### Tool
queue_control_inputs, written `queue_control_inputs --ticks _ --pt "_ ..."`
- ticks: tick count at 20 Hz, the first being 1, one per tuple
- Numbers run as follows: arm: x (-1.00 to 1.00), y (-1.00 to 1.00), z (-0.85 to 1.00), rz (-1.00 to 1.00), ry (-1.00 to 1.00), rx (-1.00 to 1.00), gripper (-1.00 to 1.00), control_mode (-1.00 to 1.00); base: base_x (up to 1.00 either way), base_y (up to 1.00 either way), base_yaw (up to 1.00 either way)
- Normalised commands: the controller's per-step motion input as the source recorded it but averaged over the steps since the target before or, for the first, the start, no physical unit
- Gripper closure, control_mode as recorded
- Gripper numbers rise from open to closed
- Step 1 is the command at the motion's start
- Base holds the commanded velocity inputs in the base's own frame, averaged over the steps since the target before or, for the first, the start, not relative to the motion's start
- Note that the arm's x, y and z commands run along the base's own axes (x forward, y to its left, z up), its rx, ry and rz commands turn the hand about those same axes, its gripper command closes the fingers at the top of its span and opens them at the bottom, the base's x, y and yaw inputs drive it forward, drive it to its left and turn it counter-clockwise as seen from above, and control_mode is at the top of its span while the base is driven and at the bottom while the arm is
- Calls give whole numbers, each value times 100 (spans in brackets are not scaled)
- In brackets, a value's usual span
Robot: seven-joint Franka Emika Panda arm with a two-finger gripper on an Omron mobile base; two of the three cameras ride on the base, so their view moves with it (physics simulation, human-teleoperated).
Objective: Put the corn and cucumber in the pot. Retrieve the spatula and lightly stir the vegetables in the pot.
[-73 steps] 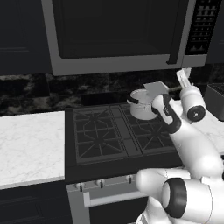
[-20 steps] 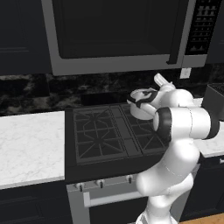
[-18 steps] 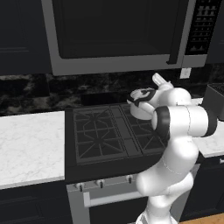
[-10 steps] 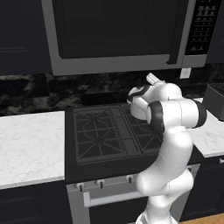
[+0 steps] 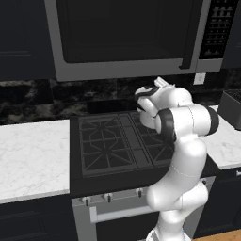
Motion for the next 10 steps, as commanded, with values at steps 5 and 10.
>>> queue_control_inputs --ticks 5,10 --pt "-25 0 25 -8 12 0 100 -100 0 0 0" --pt "-28 6 24 -2 10 0 100 -100 0 0 0"
